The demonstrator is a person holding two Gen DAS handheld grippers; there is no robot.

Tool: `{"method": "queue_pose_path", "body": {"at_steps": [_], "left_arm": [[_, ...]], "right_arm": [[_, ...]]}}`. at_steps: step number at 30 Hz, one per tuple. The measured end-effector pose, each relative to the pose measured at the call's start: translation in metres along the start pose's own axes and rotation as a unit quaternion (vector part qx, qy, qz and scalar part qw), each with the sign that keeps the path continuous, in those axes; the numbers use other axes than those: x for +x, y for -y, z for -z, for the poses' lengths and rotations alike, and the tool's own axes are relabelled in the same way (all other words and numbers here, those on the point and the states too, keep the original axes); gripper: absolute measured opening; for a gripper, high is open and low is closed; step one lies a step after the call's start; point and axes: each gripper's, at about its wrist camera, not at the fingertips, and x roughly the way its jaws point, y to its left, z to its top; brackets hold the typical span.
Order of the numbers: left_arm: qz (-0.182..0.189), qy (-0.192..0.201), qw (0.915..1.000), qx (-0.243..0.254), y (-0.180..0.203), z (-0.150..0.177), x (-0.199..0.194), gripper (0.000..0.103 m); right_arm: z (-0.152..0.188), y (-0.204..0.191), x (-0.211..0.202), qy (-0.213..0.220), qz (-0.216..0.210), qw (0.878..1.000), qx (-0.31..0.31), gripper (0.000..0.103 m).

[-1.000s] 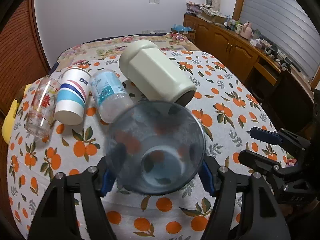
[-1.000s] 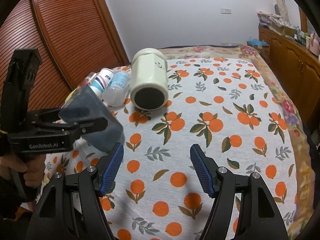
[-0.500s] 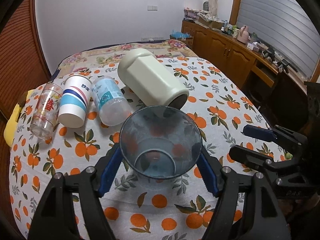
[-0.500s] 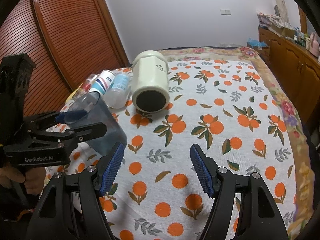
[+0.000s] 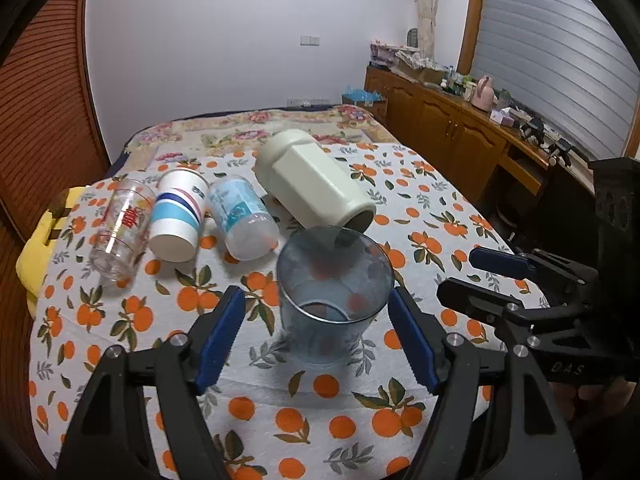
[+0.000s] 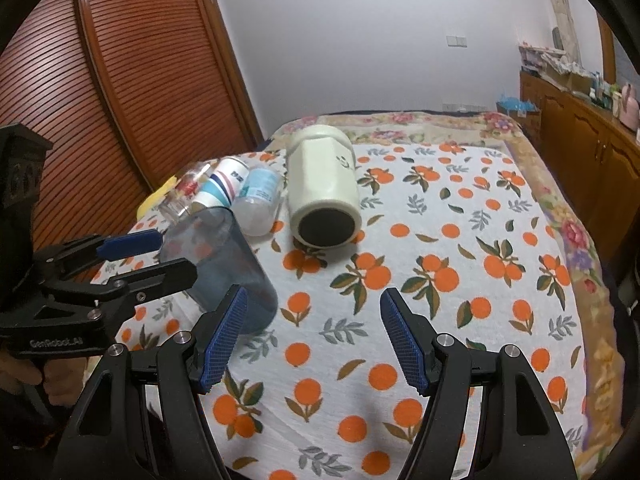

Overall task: Flip cup upright
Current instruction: 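Open the right tool and release the upright cup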

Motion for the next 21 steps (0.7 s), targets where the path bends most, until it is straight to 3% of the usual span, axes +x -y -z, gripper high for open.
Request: {"method": "queue_pose_path", "body": {"at_steps": [5, 15, 21], "left_arm": [[-0.002, 0.019, 0.9998, -0.002, -0.005, 0.001, -0.015, 0.076], [-0.047, 0.068, 0.9966, -0.003, -0.013, 0.005, -0.036, 0.079], [-0.072, 0.085, 0.9937, -0.005, -0.018, 0.010, -0.042, 0.088]], "right_arm": [[-0.005, -0.008, -0.004, 0.016, 0.003, 1.000, 0.000, 0.076], [-0.006, -0.016, -0.014, 0.060, 0.019, 0.998, 0.010, 0.089], [-0.004, -0.022, -0.023, 0.096, 0.048, 0.994, 0.007, 0.096]]}}
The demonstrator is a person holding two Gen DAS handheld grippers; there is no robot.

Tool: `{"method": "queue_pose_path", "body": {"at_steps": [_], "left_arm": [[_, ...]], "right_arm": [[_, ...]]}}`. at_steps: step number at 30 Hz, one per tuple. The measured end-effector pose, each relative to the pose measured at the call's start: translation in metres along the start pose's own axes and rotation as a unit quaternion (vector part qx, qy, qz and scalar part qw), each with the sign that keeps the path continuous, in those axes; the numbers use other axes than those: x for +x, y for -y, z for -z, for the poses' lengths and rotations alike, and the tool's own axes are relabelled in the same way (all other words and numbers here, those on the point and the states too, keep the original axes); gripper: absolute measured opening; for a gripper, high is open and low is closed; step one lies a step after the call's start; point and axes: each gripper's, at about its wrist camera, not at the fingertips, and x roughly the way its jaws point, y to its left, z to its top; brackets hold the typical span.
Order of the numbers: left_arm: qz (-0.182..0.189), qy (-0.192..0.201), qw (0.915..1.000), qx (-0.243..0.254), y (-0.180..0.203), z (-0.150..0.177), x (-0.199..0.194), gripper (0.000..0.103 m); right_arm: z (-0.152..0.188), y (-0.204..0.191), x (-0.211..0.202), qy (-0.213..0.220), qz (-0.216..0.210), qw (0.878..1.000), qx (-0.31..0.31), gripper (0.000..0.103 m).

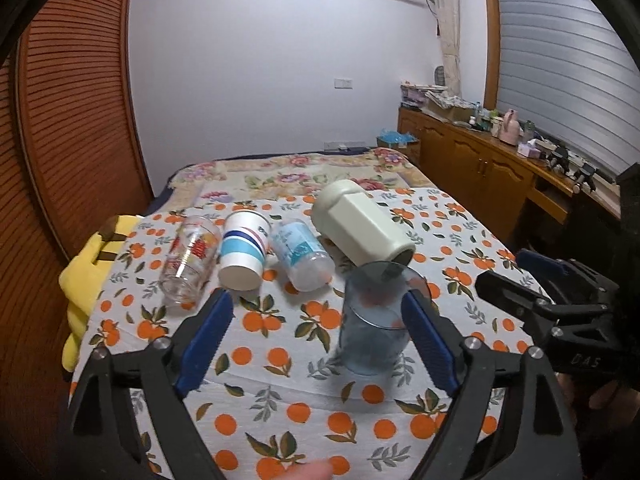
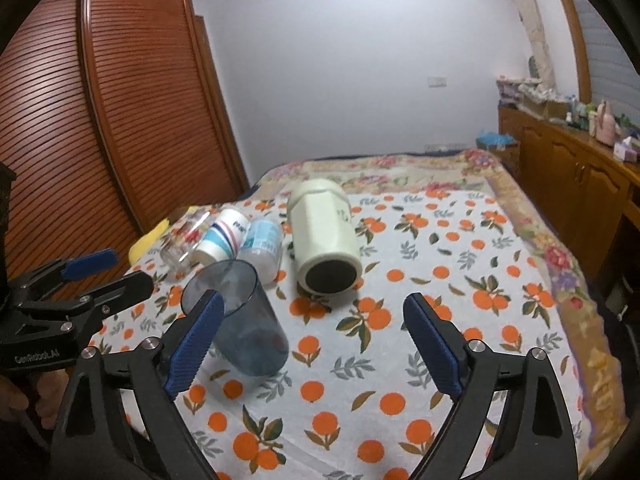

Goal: Flip cup upright

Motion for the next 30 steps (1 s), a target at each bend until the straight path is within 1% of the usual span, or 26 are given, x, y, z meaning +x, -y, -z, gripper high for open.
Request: {"method": "queue_pose_path", "body": {"at_steps": [2, 7, 13, 30], "left_arm": [[-0.004, 0.006, 1.0000, 0.000, -0.001, 0.002, -0.002, 0.090], [-0.016, 0.026, 0.9995, 0.003, -0.005, 0.008, -0.011, 0.092], [-0.025, 0.046, 0.9986, 0.003, -0.009, 0.011, -0.020, 0.092], [-0.029, 0.047, 0.9984, -0.008, -0.013, 0.017, -0.021, 0.092]], "right_arm": [[0.001, -0.003, -0.004, 0.013, 0.011, 1.000, -0.004, 0.099], [0.004, -0.009, -0.011, 0.031, 0.030, 0.999, -0.014, 0.100], [0.007, -0.011, -0.015, 0.038, 0.038, 0.998, -0.015, 0.100], [0.007, -0.013, -0.018, 0.043, 0.044, 0.998, -0.019, 0.100]]}}
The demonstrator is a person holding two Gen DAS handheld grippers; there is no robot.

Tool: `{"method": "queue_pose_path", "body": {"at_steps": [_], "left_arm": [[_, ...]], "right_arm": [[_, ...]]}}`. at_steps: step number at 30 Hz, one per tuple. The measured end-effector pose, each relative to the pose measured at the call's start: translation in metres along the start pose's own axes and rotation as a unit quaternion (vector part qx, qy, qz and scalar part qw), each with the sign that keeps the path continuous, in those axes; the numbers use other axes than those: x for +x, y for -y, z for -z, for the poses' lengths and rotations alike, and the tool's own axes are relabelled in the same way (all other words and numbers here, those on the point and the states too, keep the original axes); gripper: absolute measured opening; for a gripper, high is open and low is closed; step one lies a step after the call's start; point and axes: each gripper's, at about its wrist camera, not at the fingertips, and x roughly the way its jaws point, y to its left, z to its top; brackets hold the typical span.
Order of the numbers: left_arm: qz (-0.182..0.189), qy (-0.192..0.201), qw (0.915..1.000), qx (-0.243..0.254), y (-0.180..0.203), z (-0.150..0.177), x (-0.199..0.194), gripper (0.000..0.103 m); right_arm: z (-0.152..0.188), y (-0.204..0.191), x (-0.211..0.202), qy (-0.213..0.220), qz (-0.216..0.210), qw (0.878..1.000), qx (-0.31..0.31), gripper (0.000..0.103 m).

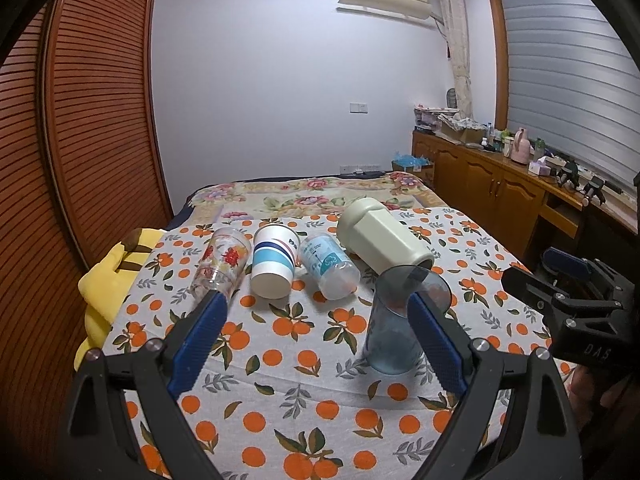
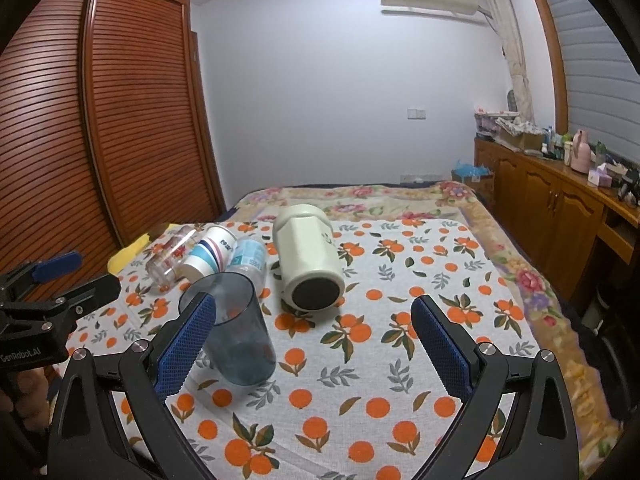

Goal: Flip cup upright

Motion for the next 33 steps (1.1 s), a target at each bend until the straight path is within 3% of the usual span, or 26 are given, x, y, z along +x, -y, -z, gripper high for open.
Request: {"method": "queue_pose_path", "body": {"at_steps": [33], "left_arm": [[-0.002, 0.004, 1.0000, -0.008, -0.0028, 0.0016, -0.0010, 0.092]], "right_arm": [[0.0002, 0.0009, -0.0003, 0.001, 0.000, 1.000, 0.000, 0.100]]}}
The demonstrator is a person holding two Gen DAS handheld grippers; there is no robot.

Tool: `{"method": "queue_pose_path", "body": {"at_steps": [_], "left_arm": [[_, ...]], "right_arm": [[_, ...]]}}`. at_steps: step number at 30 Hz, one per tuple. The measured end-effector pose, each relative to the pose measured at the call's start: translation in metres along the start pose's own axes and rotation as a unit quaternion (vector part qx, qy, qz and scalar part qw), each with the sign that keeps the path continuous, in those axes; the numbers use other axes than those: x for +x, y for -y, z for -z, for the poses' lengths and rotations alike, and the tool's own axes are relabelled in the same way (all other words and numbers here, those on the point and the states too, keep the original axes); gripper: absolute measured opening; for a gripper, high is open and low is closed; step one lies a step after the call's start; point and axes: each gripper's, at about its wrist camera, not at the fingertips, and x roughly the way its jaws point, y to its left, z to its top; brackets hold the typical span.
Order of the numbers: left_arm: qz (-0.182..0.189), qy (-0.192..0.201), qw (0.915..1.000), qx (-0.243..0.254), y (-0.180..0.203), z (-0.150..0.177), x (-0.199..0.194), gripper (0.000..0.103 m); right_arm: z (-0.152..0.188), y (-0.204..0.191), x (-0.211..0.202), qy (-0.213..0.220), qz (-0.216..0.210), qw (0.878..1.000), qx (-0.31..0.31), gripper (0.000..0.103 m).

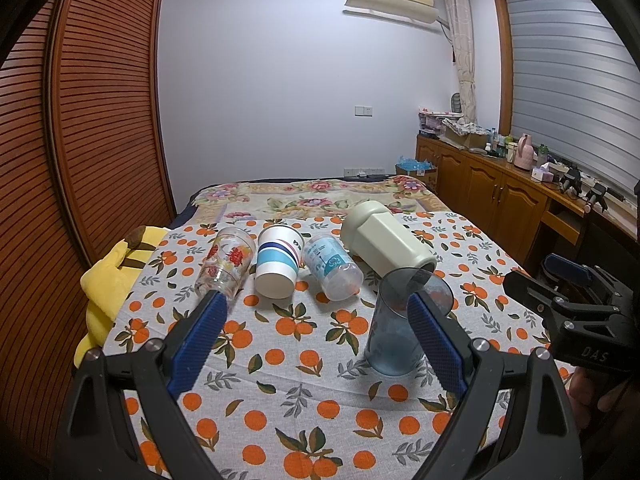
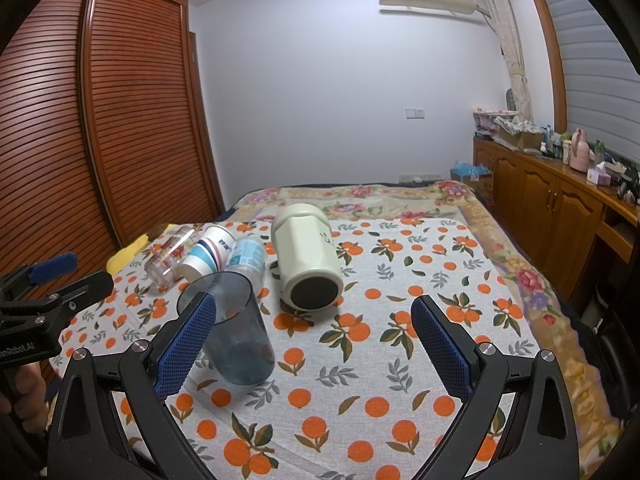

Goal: Flip cup upright

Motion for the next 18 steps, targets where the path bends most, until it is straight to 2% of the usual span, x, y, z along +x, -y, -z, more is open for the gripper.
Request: {"method": "queue_pose_path", "body": {"at_steps": [18], "left_arm": [[-0.001, 0.006, 1.0000, 0.001, 0.0012, -0.0042, -0.0054, 0.092]], "right_arm": [[-0.0001, 0.0000, -0.0004, 0.001, 0.001, 1.000, 0.000, 0.100]]}}
